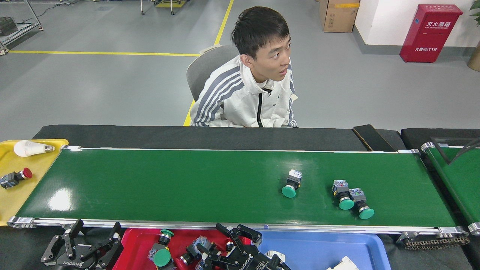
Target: Pick switch part from conveyor to tray
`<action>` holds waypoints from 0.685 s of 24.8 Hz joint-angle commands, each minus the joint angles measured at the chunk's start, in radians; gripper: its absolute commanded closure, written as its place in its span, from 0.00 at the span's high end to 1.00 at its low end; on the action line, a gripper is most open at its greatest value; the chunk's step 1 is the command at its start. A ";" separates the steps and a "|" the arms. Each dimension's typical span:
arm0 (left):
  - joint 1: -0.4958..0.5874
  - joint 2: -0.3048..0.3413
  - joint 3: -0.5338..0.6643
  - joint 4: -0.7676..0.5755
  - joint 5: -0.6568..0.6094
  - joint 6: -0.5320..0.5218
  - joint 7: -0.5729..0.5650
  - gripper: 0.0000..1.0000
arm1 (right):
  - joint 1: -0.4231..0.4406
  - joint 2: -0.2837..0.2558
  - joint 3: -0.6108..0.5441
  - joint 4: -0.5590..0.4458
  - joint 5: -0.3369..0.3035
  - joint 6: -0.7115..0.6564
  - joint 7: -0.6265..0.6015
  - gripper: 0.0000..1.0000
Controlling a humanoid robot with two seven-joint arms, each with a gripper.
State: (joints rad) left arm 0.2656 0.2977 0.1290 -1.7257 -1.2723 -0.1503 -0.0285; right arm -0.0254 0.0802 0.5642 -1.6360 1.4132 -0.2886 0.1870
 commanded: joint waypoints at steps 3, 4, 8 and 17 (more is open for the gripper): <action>0.015 0.012 0.008 -0.026 0.005 -0.005 0.009 1.00 | 0.028 0.003 -0.064 -0.062 -0.003 0.305 -0.037 0.99; 0.017 0.012 0.003 -0.038 0.007 -0.008 0.007 1.00 | 0.048 0.000 -0.084 -0.071 -0.003 0.408 -0.083 0.99; -0.006 -0.005 -0.046 -0.051 0.005 -0.052 0.007 1.00 | 0.213 -0.053 -0.225 -0.091 -0.003 0.648 -0.357 0.99; -0.258 -0.152 -0.364 -0.034 -0.156 -0.026 -0.027 1.00 | 0.234 -0.079 -0.340 -0.074 -0.025 0.623 -0.353 0.99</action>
State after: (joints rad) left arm 0.0343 0.1641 -0.2053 -1.7555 -1.3984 -0.1903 -0.0492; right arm 0.2324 0.0113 0.2269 -1.7087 1.3947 0.3536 -0.1778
